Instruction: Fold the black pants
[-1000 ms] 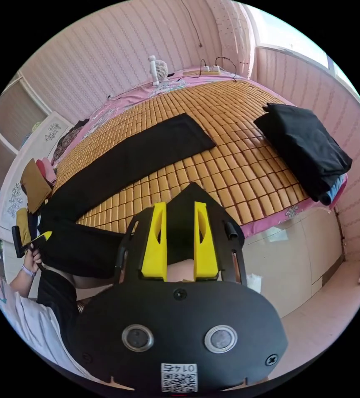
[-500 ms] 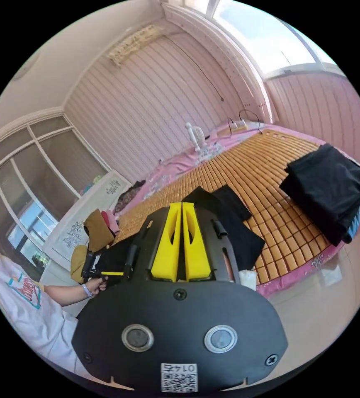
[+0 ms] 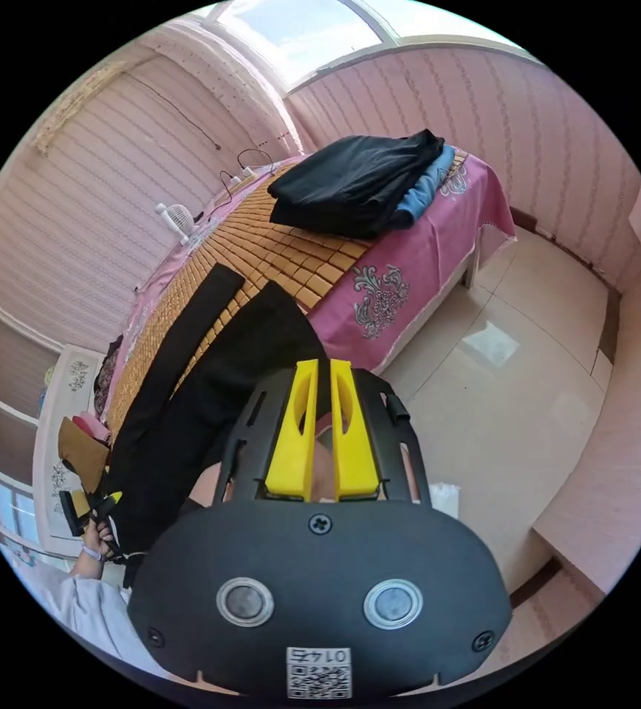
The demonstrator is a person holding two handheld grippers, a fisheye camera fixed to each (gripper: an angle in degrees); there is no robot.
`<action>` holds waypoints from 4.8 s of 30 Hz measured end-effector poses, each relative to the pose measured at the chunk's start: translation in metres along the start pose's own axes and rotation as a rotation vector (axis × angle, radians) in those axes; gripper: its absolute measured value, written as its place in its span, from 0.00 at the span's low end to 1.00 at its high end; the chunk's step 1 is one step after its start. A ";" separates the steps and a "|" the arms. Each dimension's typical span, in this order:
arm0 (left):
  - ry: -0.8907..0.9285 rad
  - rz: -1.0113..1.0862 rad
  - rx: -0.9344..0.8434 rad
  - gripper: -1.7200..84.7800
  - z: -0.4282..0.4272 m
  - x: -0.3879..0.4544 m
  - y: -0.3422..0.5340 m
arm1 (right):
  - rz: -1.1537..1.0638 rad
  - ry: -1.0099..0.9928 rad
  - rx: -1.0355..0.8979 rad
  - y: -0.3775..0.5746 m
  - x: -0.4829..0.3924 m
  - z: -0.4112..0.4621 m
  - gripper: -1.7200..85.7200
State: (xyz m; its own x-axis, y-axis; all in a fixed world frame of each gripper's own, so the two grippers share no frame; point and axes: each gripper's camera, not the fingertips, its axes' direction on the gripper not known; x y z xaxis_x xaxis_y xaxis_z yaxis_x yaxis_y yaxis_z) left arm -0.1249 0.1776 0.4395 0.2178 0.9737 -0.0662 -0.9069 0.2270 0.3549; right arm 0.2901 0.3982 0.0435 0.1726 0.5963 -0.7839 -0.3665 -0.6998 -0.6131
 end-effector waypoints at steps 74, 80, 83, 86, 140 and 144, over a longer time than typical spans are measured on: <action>0.124 -1.023 0.686 0.14 -0.097 -0.249 0.398 | 0.296 -0.509 -0.141 -0.025 0.147 0.040 0.02; 0.183 -1.111 0.714 0.03 -0.095 -0.265 0.411 | 0.268 -0.551 -0.133 -0.031 0.138 0.032 0.02; 0.108 -1.125 0.757 0.07 -0.103 -0.262 0.428 | 0.251 -0.559 -0.132 -0.033 0.136 0.026 0.02; 0.101 -1.177 0.739 0.12 -0.100 -0.267 0.445 | 0.255 -0.553 -0.140 -0.030 0.136 0.025 0.02; -0.156 -0.691 0.415 0.12 -0.104 -0.212 0.146 | -0.264 0.219 -0.223 -0.179 -0.211 0.216 0.08; -0.294 -0.614 0.232 0.09 -0.077 -0.196 0.115 | -0.152 0.085 -0.192 -0.179 -0.185 0.207 0.03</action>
State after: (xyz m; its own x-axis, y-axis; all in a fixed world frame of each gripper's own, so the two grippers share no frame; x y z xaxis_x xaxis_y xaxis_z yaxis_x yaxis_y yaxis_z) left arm -0.3001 0.0147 0.4214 0.7820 0.6188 -0.0751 -0.4963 0.6909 0.5257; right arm 0.1341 0.4946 0.3181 0.2918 0.6705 -0.6821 -0.1518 -0.6716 -0.7252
